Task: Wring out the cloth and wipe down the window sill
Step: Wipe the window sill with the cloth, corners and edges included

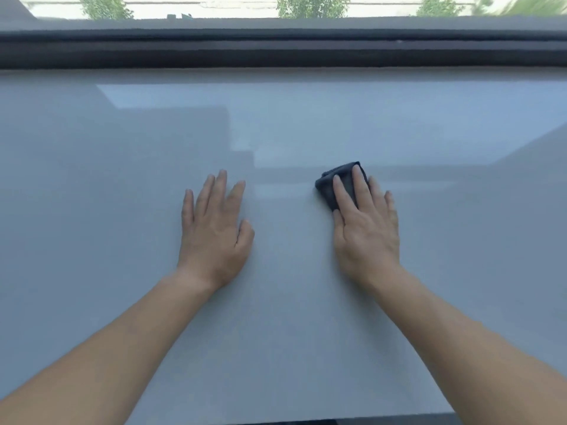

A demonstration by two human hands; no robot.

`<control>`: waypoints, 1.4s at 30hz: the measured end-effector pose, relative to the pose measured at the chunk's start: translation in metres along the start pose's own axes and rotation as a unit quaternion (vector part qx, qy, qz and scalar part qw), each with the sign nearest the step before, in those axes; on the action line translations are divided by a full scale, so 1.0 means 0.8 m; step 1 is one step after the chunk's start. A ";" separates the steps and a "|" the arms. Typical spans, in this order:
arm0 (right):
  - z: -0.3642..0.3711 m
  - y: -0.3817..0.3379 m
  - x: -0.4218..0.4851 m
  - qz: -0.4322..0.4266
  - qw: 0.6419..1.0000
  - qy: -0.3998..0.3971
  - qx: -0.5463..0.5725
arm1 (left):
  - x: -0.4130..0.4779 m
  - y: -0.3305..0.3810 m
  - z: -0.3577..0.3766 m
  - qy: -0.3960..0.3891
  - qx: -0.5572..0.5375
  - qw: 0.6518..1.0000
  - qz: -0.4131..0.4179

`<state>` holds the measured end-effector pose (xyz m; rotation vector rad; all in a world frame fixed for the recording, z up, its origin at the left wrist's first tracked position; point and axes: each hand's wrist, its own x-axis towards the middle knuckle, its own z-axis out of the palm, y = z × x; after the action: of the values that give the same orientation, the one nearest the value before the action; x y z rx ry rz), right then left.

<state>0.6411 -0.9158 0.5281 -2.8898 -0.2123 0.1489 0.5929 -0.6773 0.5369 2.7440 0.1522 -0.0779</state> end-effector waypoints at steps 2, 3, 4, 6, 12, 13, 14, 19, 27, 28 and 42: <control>0.008 -0.022 -0.033 -0.040 0.999 0.009 -0.014 | -0.042 -0.003 0.005 -0.006 -0.001 1.000 0.014; 0.014 -0.032 -0.056 -0.082 0.997 0.004 -0.017 | -0.056 -0.006 0.009 -0.012 0.000 1.000 0.016; 0.018 -0.038 -0.078 -0.128 0.992 -0.001 -0.022 | -0.066 -0.009 0.013 -0.019 0.007 1.000 0.019; 0.021 -0.036 -0.101 -0.196 0.980 -0.025 -0.031 | -0.077 -0.013 0.019 -0.026 0.036 0.999 0.029; 0.008 -0.011 -0.057 0.010 1.000 0.009 0.004 | -0.077 -0.007 0.021 -0.026 0.065 0.997 0.028; 0.012 -0.020 -0.064 0.025 0.999 0.023 0.003 | -0.078 -0.008 0.020 -0.026 0.064 0.997 0.026; 0.016 -0.032 -0.079 0.009 0.999 0.033 -0.002 | -0.078 -0.008 0.020 -0.026 0.065 0.997 0.025; 0.023 -0.046 -0.173 -0.201 0.979 -0.022 -0.026 | -0.079 -0.011 0.020 -0.026 0.066 0.997 0.027; 0.020 -0.037 -0.166 -0.020 0.999 0.028 -0.002 | -0.081 -0.009 0.022 -0.024 0.064 0.997 0.023; 0.023 -0.051 -0.191 -0.068 0.998 0.016 -0.005 | -0.081 -0.009 0.022 -0.020 0.063 0.997 0.024; 0.028 -0.042 -0.281 -0.164 0.986 -0.008 -0.019 | -0.083 -0.010 0.024 -0.009 0.054 0.998 0.032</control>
<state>0.4127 -0.9130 0.5331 -2.8409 -0.6949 0.1094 0.5251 -0.6838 0.5212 2.8532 0.0570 -0.0973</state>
